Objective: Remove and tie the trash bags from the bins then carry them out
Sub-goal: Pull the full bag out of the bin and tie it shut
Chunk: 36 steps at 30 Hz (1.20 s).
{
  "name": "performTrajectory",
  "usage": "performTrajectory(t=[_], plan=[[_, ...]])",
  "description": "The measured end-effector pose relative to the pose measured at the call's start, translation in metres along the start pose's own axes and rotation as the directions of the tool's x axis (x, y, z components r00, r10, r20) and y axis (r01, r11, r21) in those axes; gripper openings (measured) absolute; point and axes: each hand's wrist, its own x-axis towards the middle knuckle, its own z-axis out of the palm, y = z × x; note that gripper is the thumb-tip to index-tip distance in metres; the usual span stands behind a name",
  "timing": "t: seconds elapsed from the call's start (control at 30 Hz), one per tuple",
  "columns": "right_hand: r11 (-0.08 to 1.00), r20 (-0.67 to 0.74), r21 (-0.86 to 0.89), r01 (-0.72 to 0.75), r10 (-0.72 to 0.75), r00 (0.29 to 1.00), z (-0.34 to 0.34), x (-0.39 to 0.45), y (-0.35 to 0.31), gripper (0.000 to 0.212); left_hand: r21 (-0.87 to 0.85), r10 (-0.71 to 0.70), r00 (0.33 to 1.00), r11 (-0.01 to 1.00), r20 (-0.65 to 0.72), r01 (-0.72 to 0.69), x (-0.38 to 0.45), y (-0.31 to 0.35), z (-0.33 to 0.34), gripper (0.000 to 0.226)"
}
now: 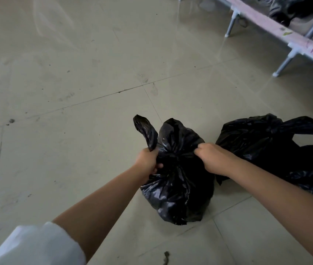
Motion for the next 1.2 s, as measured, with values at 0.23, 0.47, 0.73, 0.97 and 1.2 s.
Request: performTrajectory(t=[0.23,0.47,0.73,0.97,1.2], plan=[[0.980,0.003,0.198,-0.025,0.025,1.000,-0.014,0.011,0.006,0.024,-0.159,0.006,0.996,0.987,0.085,0.007,-0.009,0.008,-0.001,0.021],[0.891,-0.007,0.432,-0.140,0.159,0.987,-0.025,-0.004,0.039,0.039,-0.053,0.007,0.961,0.999,0.277,0.009,-0.006,0.015,-0.013,0.011],[0.888,-0.054,0.412,-0.204,0.247,0.967,-0.037,-0.027,0.062,0.032,-0.080,0.221,0.964,0.974,0.144,-0.212,-0.021,0.042,0.007,0.020],[0.760,-0.428,0.333,-0.558,0.649,0.629,-0.050,-0.093,0.141,0.029,0.580,0.546,0.805,0.586,0.231,-0.565,-0.043,0.096,0.094,0.025],[0.734,-0.187,0.081,-0.675,0.676,0.713,-0.046,-0.151,0.196,0.055,0.363,0.441,0.842,0.764,0.309,-0.533,-0.072,0.125,0.181,0.025]])
